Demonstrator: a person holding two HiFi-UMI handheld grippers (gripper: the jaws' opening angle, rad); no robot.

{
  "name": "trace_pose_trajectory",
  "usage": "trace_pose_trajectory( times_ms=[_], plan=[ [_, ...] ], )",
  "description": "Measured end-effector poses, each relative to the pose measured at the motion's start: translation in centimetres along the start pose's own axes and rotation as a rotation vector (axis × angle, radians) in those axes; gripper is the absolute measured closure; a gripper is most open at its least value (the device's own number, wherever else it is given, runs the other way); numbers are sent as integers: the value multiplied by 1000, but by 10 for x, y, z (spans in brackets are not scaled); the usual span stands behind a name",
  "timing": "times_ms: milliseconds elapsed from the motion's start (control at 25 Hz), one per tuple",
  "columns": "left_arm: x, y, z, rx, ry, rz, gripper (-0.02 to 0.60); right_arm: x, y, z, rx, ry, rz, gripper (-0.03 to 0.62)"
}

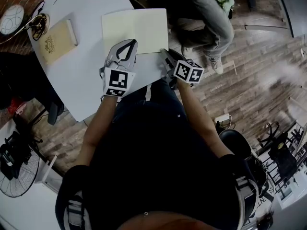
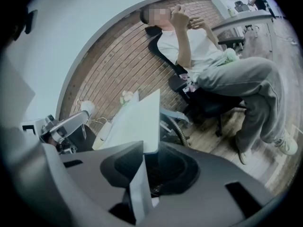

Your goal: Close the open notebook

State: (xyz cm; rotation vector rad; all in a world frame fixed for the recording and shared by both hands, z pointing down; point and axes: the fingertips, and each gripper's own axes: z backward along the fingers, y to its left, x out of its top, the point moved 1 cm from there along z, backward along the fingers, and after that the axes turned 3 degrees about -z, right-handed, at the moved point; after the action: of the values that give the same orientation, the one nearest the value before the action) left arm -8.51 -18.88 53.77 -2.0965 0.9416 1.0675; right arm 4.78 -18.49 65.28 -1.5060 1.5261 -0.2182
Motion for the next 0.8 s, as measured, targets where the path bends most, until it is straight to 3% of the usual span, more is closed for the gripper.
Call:
trace_pose_trajectory(
  times_ms=[800],
  plan=[
    [14, 7, 19, 82, -39, 14, 575, 56, 31, 17, -63, -69, 167, 535]
  ],
)
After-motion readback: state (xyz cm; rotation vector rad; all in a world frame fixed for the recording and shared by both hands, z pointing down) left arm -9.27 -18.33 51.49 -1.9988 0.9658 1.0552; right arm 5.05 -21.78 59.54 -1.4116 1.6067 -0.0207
